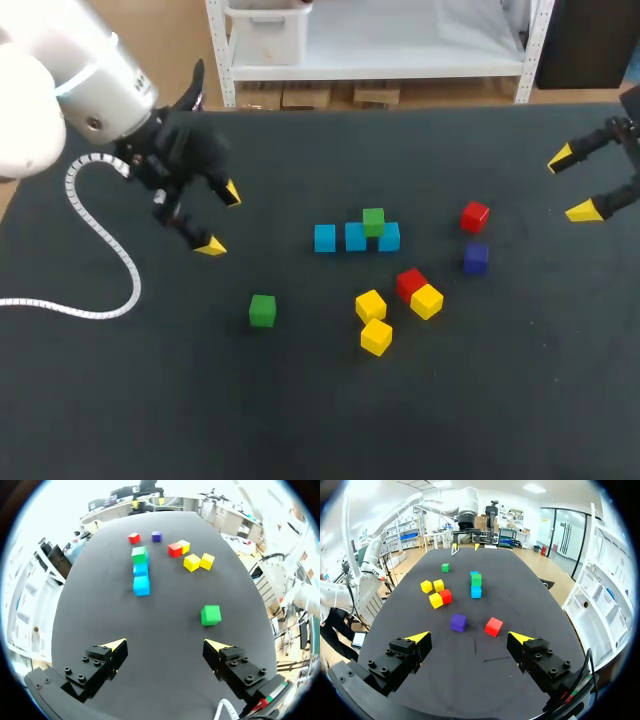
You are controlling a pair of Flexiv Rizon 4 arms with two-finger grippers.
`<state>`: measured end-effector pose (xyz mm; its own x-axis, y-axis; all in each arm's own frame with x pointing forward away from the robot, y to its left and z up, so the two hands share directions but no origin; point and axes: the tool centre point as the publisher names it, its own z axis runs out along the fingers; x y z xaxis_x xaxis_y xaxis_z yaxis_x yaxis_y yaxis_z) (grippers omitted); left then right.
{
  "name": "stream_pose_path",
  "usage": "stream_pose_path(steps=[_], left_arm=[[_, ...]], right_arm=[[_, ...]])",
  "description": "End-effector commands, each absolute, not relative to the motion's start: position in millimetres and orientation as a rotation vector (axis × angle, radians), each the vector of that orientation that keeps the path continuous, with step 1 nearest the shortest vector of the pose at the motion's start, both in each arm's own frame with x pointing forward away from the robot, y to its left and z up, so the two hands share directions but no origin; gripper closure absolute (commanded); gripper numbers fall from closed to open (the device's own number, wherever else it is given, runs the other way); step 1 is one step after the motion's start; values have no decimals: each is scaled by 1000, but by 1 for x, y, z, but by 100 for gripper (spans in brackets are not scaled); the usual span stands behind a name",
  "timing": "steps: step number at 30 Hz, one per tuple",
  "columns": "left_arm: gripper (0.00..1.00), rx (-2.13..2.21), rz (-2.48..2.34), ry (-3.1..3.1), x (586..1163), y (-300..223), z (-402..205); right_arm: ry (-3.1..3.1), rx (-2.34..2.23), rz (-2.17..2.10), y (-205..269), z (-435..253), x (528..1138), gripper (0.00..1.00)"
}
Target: Place the blue cubes, place green cubes on the blue cubes, place the yellow cubes on the green cubes, then place the red cubes on the yellow cubes, and place purple cube on the red cubes.
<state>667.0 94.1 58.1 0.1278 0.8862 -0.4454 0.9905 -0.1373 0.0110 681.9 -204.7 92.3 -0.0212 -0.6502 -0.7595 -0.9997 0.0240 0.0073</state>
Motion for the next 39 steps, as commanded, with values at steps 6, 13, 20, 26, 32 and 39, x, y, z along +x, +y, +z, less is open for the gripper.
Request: stream_pose_path(steps=[6,13,20,26,32,39], left_arm=[[0,1966,-325,1921,610,67,54],[0,1867,-319,1988,587,57,41],[0,1867,-334,1994,576,53,29],[0,1905,-353,1958,580,55,17],[0,1960,-399,1932,581,61,8],[0,1989,-428,1903,584,60,8]], right_arm=[[1730,-1683,782,-205,92,681,0],[1730,-1683,782,-205,92,681,0],[1730,-1683,782,-205,92,681,0],[1730,-1683,782,-205,92,681,0],[1730,-1683,782,-205,92,681,0],[1730,-1683,782,-205,92,681,0]])
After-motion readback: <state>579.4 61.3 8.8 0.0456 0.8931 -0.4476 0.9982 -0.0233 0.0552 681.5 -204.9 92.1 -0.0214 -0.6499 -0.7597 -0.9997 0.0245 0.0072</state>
